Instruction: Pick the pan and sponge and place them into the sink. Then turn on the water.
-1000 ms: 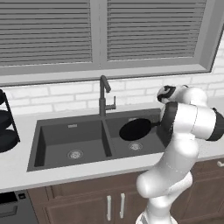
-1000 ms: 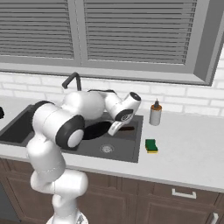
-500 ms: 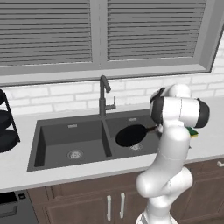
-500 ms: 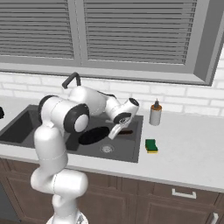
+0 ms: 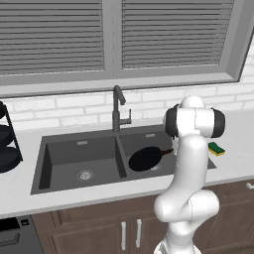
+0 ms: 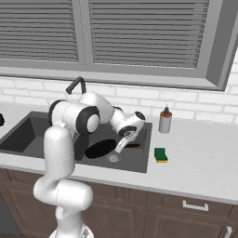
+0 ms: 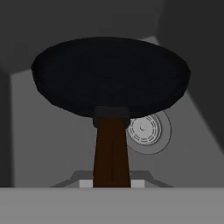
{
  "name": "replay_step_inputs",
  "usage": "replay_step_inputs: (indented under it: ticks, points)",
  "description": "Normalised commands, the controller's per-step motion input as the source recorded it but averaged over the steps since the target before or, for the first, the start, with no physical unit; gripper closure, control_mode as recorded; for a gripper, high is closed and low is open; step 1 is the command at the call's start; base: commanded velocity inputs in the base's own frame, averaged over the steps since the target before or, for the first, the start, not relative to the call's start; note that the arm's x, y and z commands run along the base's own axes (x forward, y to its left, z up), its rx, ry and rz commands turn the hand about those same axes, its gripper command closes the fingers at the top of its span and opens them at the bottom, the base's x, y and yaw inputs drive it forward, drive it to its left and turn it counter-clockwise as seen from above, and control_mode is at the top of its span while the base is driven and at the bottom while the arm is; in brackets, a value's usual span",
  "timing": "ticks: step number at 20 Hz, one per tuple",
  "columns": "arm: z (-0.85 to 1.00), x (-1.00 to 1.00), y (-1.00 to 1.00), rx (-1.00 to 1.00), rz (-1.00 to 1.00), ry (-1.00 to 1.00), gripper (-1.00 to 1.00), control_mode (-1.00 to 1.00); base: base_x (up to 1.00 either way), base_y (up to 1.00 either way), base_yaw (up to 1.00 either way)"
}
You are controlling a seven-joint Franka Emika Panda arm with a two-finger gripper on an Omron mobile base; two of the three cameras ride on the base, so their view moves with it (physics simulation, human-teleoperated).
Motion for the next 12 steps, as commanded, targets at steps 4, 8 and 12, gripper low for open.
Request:
replay_step_inputs:
  ticks: [4,8,12]
  points:
    - [-0.58,0.11,0.00,-0.08,0.00,0.00,1.00,-1.00,0.00,0.00,0.00]
    - [-0.47,0.11,0.00,-0.07,0.00,0.00,1.00,-1.00,0.00,0.00,0.00]
    - [-0.43,0.10,0.00,-0.06,0.00,0.00,1.00,-1.00,0.00,0.00,0.00]
